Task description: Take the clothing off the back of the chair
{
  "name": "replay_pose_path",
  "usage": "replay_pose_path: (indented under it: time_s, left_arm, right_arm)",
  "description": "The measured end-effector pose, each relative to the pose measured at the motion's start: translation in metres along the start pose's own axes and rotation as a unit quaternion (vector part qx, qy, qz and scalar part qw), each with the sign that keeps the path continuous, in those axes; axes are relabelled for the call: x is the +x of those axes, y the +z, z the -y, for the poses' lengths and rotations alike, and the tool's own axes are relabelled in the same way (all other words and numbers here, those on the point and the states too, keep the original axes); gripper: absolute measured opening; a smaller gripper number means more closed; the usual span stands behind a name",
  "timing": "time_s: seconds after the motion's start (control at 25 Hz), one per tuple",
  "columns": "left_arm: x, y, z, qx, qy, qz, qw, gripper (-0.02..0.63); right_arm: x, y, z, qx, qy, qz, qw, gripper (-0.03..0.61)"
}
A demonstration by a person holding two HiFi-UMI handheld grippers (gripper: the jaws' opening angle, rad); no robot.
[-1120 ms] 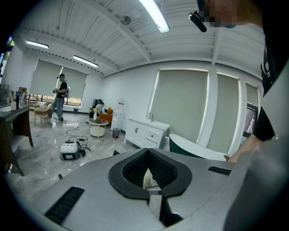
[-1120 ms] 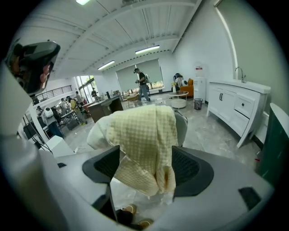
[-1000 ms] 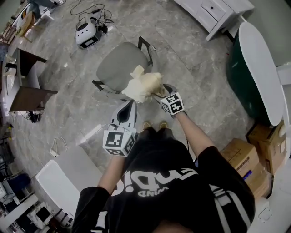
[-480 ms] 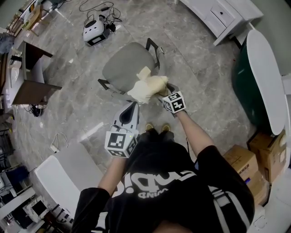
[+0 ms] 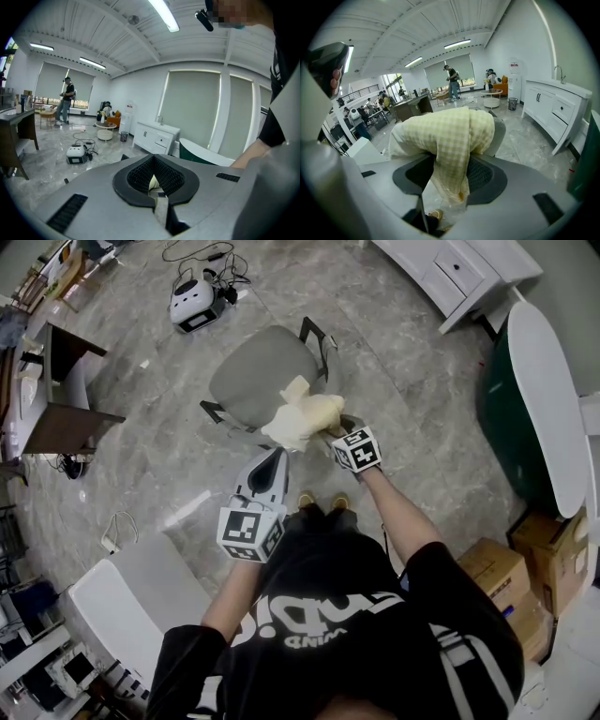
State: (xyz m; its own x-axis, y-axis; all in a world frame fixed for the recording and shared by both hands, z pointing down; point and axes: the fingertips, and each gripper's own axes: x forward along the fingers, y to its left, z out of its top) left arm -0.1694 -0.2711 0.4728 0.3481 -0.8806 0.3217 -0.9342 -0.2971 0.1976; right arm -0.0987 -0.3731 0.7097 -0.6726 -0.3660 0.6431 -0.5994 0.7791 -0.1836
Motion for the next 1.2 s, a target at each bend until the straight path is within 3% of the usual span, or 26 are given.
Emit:
replay_pose_path:
  time_s: [0.16,0.32,0.88,1.2]
  left_arm:
    - [0.0,0.0,0.001,-0.004,0.0,0.001,1.0,0.015]
    - [-0.003,-0.001,0.003,-0.005,0.0,0.002,1.0,0.015]
    - [-0.01,-0.002,0.009,-0.009,-0.001,0.018,0.9998,0.015]
    - [-0.019,-0.001,0.009,-0.013,0.002,0.026,0.9996,0.015]
  right_arm:
    - [-0.004,0.0,-0.003,-0.001,-0.002,0.004,1.0,0.142]
    - [-0.011,0.001,-0.005,-0.006,-0.01,0.001,1.0,0.103]
    - [-0.054,0.036,-0.015,-0.024,-0.031,0.03,0.999,0.087]
    - [-0.096,0.09,-0.024,-0.026,-0.04,0.103,0.993,0.086]
